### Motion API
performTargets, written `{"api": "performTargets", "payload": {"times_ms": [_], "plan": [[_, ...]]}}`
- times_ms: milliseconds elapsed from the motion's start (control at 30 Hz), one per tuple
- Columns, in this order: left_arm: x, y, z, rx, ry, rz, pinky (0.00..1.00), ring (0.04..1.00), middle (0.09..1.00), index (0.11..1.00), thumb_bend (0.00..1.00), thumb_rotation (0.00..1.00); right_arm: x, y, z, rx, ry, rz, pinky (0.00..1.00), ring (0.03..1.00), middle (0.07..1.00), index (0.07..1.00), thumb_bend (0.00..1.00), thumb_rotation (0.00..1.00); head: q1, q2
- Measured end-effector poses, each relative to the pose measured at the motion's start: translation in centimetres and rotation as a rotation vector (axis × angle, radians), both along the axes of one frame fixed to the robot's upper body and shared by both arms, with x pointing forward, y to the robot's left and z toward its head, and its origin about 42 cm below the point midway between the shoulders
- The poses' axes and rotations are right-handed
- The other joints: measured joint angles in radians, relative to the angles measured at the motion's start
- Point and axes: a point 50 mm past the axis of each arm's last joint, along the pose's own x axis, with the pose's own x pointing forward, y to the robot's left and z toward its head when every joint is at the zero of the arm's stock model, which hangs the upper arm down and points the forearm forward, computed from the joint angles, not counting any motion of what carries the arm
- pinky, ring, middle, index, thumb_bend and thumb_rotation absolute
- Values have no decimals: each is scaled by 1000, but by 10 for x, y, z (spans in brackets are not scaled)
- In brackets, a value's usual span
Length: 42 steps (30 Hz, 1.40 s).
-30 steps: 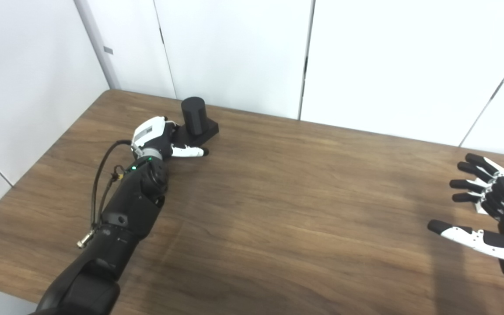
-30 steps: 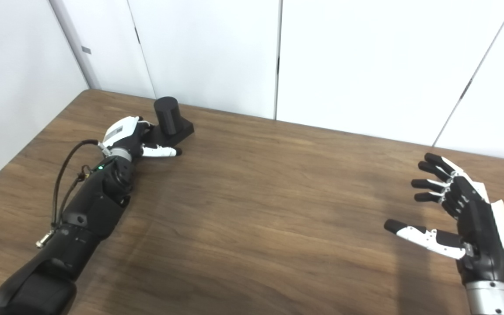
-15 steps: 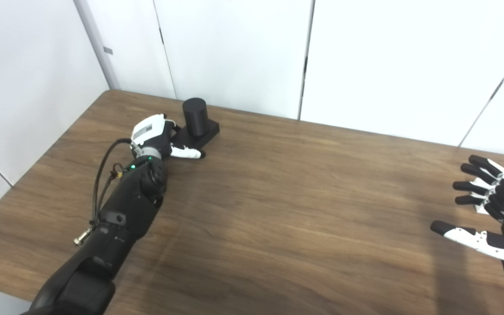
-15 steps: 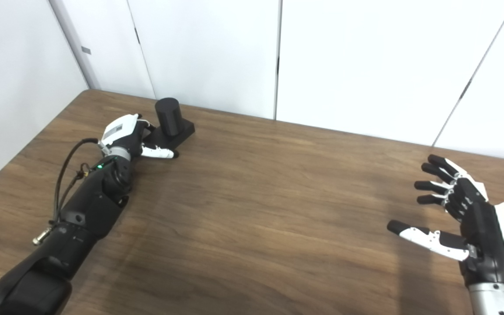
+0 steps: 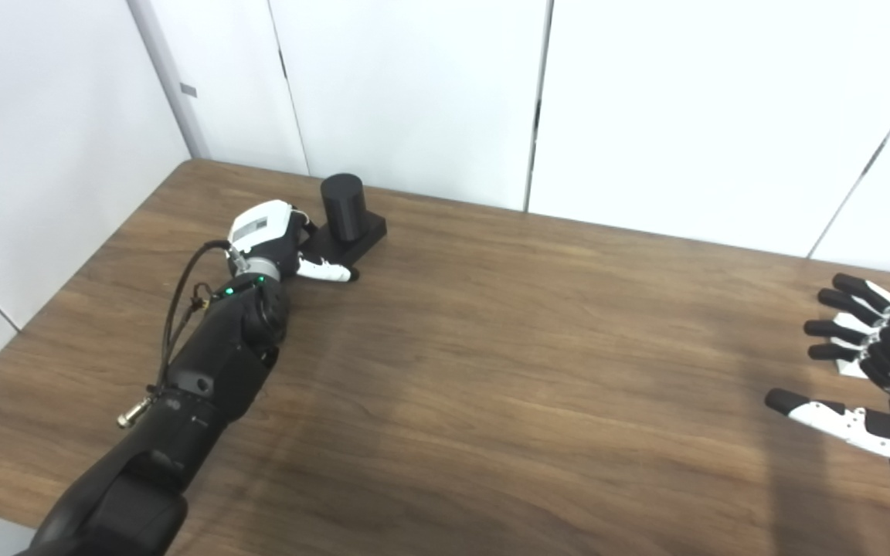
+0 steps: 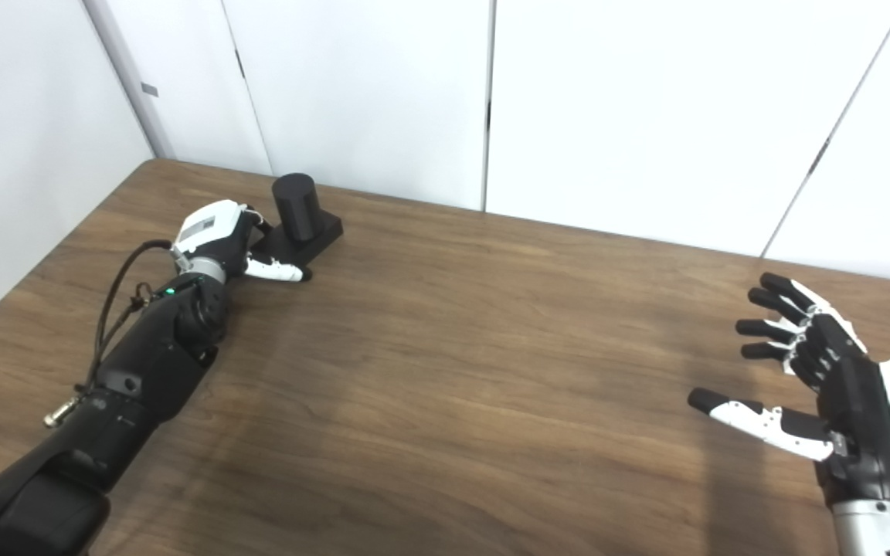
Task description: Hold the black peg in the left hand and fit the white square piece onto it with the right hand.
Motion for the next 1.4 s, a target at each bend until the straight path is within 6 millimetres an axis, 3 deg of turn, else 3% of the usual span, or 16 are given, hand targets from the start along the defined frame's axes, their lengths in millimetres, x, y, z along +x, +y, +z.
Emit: {"api": "performTargets", "payload": {"times_ms": [33, 67, 133, 200, 600, 767, 1133, 1400], "plan": [[-1, 0, 0, 1, -2, 0, 868, 972, 886, 516, 870, 181, 0, 0, 0, 1, 0, 0, 580, 687, 788, 804, 482, 0, 0, 0], [-1, 0, 0, 1, -4, 0, 887, 976, 886, 498, 664, 117, 0, 0, 0, 1, 0, 1, 578, 687, 787, 804, 484, 0, 0, 0], [-1, 0, -1, -2, -9, -1, 896, 976, 885, 488, 559, 84, 0, 0, 0, 0, 1, 3, 583, 687, 789, 805, 482, 0, 0, 0], [-1, 1, 0, 0, -11, 0, 897, 975, 885, 486, 531, 75, 0, 0, 0, 0, 1, 5, 587, 688, 790, 805, 483, 0, 0, 3], [-1, -3, -2, -7, -24, -49, 860, 954, 875, 478, 522, 68, 1, -1, 1, -3, -3, 3, 566, 668, 775, 796, 482, 0, -12, 6], [-9, -8, -7, -98, -44, -137, 917, 973, 892, 479, 523, 58, 2, -1, 3, -13, -8, -1, 566, 657, 766, 788, 493, 6, -24, 6], [-23, -42, -5, -164, -71, -435, 767, 939, 919, 485, 524, 59, 2, 1, 6, -15, 8, -13, 576, 667, 776, 794, 491, 0, -35, 11], [-38, -71, -11, -89, -109, -671, 755, 919, 943, 487, 523, 63, 2, 1, 6, -24, 11, -23, 578, 656, 767, 788, 512, 33, -74, 21]]}}
